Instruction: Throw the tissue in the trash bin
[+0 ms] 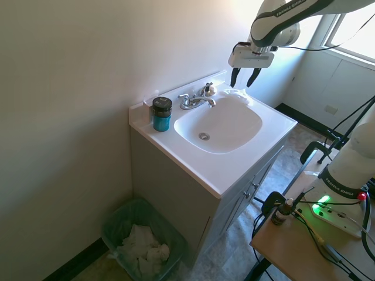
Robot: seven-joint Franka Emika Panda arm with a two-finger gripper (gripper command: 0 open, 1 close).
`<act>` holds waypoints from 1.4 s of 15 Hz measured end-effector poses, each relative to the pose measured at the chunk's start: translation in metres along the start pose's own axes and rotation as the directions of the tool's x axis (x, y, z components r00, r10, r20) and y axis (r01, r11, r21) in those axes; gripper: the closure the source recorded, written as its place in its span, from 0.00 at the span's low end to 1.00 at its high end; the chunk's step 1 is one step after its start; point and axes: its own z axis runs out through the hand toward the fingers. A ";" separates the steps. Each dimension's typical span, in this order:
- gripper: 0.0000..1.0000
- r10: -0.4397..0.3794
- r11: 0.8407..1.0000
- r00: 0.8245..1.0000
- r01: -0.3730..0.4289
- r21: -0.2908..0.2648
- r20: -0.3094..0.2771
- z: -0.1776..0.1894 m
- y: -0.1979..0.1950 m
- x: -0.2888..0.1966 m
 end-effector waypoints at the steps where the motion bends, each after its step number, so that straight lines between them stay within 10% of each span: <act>1: 0.00 0.019 1.000 1.000 -0.019 0.000 -0.002 0.005 0.000 0.010; 19: 0.00 0.196 0.980 0.980 -0.194 -0.044 0.039 0.093 -0.008 0.105; 20: 1.00 0.194 0.980 0.980 -0.192 -0.049 0.045 0.096 -0.008 0.106; 21: 1.00 0.192 0.980 0.980 -0.189 -0.052 0.051 0.099 -0.007 0.107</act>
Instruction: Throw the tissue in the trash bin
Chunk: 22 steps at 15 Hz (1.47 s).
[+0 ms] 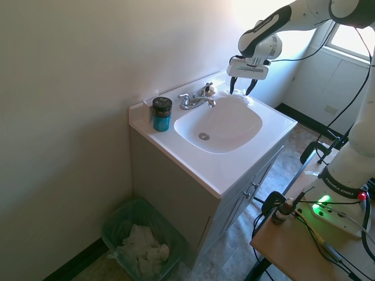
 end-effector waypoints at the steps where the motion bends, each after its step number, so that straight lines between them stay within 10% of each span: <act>1: 1.00 0.000 1.000 1.000 0.000 0.000 0.006 0.002 0.000 0.001; 22: 1.00 -0.043 0.997 0.998 0.040 0.059 0.051 -0.002 -0.007 -0.006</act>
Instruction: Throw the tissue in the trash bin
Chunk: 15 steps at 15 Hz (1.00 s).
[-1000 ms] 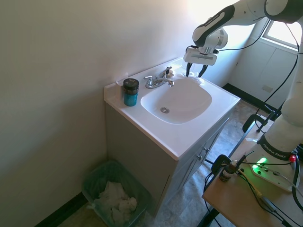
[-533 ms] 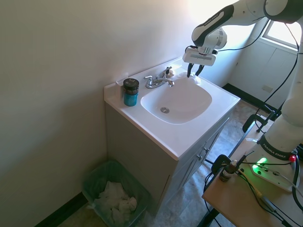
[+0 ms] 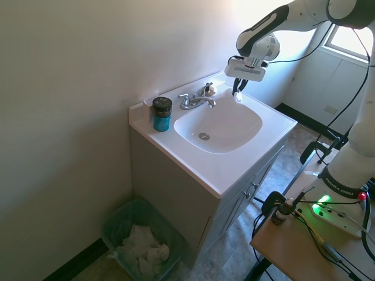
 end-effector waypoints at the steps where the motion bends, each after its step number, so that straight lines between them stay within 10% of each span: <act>1: 1.00 -0.004 1.000 1.000 0.004 0.010 -0.003 -0.006 -0.001 0.000; 8: 1.00 -0.091 0.987 0.995 0.096 0.129 -0.049 -0.106 -0.003 -0.058; 15: 1.00 -0.278 0.936 0.941 0.310 0.165 -0.192 -0.179 -0.027 -0.265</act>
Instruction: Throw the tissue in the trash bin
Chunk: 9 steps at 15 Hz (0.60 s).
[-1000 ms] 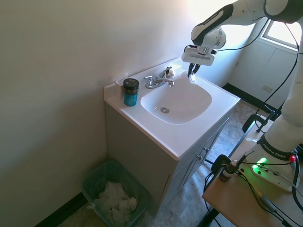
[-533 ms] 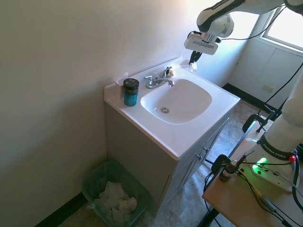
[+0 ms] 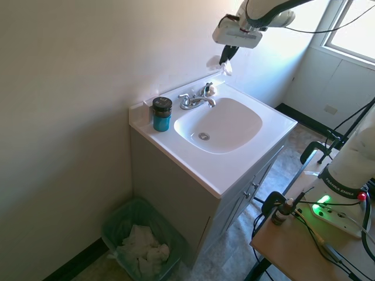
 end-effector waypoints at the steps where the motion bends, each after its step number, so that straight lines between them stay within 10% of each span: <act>1: 1.00 -0.031 1.000 0.999 0.031 0.003 -0.019 -0.009 -0.011 -0.027; 9: 1.00 -0.235 0.972 0.968 0.231 -0.048 -0.085 -0.012 -0.051 -0.201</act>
